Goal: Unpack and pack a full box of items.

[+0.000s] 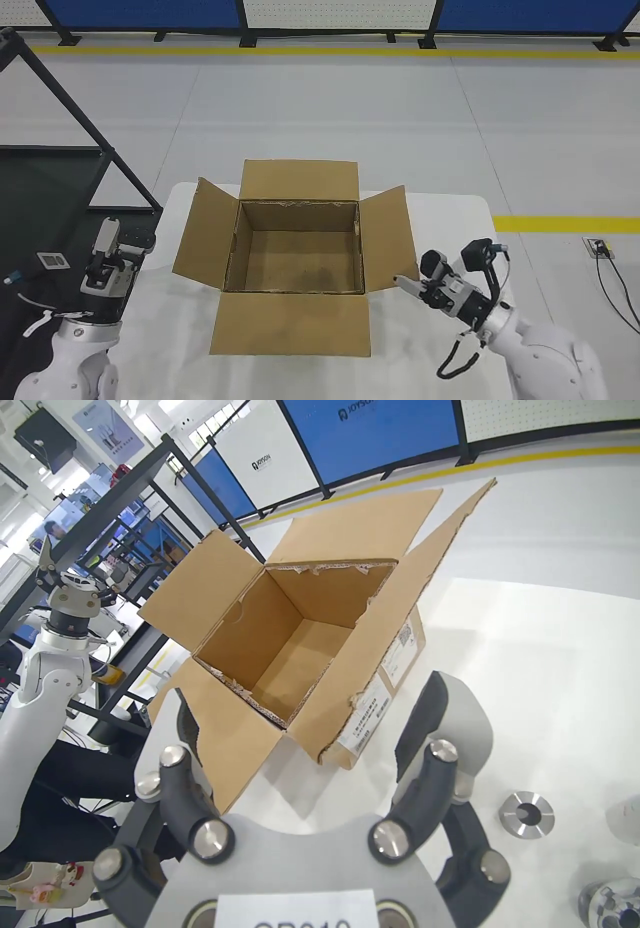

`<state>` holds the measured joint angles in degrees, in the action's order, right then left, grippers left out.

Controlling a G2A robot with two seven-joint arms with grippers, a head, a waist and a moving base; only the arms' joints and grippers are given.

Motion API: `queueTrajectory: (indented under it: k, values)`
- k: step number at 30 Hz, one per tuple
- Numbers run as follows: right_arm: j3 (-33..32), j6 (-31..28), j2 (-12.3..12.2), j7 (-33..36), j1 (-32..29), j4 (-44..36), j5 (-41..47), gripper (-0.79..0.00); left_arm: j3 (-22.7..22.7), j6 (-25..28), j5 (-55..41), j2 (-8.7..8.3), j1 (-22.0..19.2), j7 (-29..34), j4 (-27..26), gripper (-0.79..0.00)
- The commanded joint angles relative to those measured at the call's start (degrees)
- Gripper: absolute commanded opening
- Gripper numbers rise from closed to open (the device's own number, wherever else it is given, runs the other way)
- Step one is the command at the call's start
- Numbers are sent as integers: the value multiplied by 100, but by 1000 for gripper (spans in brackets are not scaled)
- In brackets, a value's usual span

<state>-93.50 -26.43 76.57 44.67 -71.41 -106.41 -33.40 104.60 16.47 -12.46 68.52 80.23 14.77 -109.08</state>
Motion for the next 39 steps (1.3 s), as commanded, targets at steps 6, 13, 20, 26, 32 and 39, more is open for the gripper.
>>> queueTrajectory:
  k: [6, 13, 20, 26, 32, 39]
  values:
    - [34, -185, -90, 299, 101, 134, 332, 0, 1, -7, 4, 0, 3, -22, 9, 0]
    - [19, -661, -190, 371, -46, 32, 510, 0, -3, 10, -6, 1, 0, -37, 12, 0]
    - [93, -1107, -285, 391, -168, -112, 529, 0, 5, 35, -14, 2, 24, -45, 20, 0]
    - [95, -1302, -363, 344, -289, -229, 597, 0, 33, 48, -40, 1, 60, -34, 18, 0]
    - [-75, -971, -424, 39, -489, -436, 161, 0, 56, 62, -53, 1, 76, -37, 11, 0]
    - [-454, -820, -504, -52, -896, -646, -178, 0, 75, 66, -89, -1, 87, -7, 13, 0]
